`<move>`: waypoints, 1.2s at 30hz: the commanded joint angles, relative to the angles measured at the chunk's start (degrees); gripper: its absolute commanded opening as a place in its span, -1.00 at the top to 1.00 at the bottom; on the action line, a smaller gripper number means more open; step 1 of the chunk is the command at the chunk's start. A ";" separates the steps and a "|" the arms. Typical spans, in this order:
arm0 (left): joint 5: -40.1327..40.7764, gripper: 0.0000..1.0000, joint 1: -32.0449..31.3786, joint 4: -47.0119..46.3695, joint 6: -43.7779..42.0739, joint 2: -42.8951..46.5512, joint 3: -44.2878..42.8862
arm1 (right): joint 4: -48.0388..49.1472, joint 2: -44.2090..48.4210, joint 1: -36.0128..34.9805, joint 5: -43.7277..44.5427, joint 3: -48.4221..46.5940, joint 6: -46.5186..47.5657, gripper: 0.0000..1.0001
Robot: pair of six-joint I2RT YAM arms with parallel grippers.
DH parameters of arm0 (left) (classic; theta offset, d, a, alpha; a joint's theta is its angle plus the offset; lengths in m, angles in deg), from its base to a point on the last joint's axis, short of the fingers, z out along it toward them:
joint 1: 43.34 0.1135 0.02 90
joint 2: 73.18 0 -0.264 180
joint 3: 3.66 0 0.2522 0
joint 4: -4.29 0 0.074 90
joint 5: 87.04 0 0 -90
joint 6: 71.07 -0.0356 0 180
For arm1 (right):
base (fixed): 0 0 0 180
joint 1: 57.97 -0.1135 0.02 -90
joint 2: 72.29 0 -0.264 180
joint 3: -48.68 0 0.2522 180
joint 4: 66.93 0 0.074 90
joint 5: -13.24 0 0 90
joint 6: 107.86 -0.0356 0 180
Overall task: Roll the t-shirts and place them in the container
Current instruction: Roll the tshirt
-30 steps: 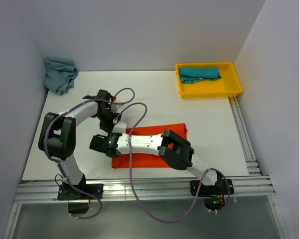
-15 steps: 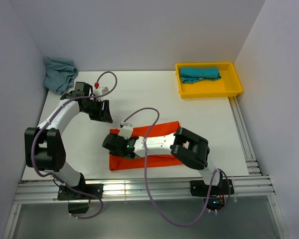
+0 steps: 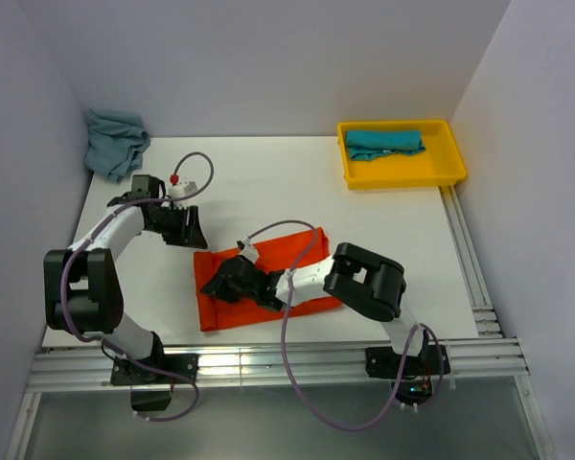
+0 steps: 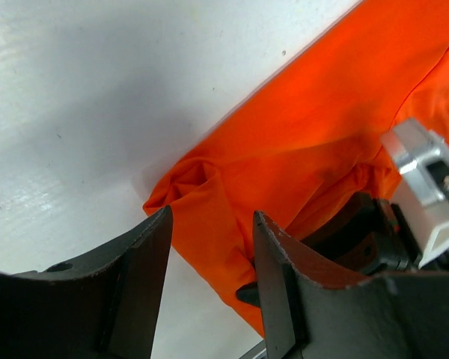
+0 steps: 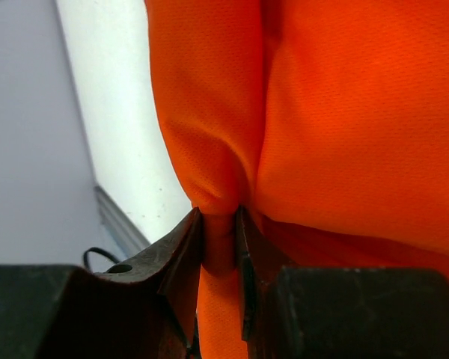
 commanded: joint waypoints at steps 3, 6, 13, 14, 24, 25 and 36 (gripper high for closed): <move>0.14 -0.06 2.05 -3.85 -2.91 3.75 3.16 | 10.90 -1.94 1.96 -3.55 4.48 -5.32 0.83; 0.49 -0.08 2.32 -4.64 -3.70 4.37 4.56 | 13.28 -3.61 2.84 -4.95 4.75 -6.82 0.84; 2.95 -0.13 2.40 -3.60 -4.15 4.02 4.22 | 18.63 -5.46 3.63 -5.66 6.86 -10.86 0.84; 2.78 -0.14 2.40 -2.72 -4.32 3.41 4.05 | 20.21 -5.90 3.98 -5.66 7.21 -11.39 0.84; 5.24 -0.25 1.53 0.54 -7.14 -1.60 2.11 | 26.73 -9.77 6.00 -7.33 8.62 -14.90 0.84; 5.24 -0.25 1.26 0.63 -7.31 -2.13 1.94 | 27.16 -10.38 6.09 -7.33 8.44 -15.17 0.84; 9.02 -0.14 -4.71 -1.22 -3.27 -4.59 1.41 | 28.22 -11.53 6.70 -7.24 10.20 -16.31 0.81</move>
